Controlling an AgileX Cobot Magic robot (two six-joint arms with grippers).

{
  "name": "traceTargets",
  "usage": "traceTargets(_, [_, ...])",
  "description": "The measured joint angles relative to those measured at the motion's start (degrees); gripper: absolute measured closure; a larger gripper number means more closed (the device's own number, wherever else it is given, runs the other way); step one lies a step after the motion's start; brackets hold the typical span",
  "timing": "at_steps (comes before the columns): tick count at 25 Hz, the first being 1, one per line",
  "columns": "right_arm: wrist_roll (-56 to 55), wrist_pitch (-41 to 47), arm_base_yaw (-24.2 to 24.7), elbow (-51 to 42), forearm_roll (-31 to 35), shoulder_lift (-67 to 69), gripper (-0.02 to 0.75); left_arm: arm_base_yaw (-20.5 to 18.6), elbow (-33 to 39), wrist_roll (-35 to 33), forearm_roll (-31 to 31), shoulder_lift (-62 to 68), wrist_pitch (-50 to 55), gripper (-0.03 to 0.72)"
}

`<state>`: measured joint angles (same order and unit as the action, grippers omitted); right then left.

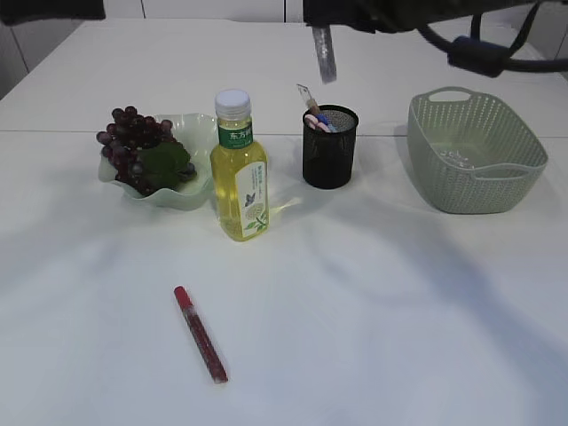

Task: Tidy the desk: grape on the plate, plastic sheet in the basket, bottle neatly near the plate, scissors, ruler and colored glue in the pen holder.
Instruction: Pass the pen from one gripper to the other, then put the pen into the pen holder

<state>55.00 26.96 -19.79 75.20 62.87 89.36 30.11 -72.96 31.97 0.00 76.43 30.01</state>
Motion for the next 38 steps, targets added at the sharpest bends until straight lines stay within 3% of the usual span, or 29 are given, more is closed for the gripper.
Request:
traceTargets(4, [5.2, -4.0, 2.0, 1.1, 0.8, 5.3, 0.673, 0.0, 0.5, -2.2, 4.6, 0.8, 7.2, 0.181])
traceTargets(9, [12.2, -6.8, 4.6, 7.0, 5.4, 13.0, 0.673, 0.0, 6.0, -2.7, 7.9, 1.9, 10.6, 0.193])
traceTargets(15, [17.7, -10.5, 5.9, 15.0, 8.6, 22.0, 0.673, 0.0, 10.3, -2.8, 8.1, 1.9, 12.9, 0.21])
traceTargets(23, [19.5, -13.8, 5.9, 22.8, 9.1, 32.5, 0.673, 0.0, 10.7, -2.8, 8.3, 1.9, 13.6, 0.211])
traceTargets(38, [19.8, -18.0, 6.0, 24.2, 11.5, 39.2, 0.673, 0.0, 10.7, -2.8, 8.5, 1.9, 14.2, 0.23])
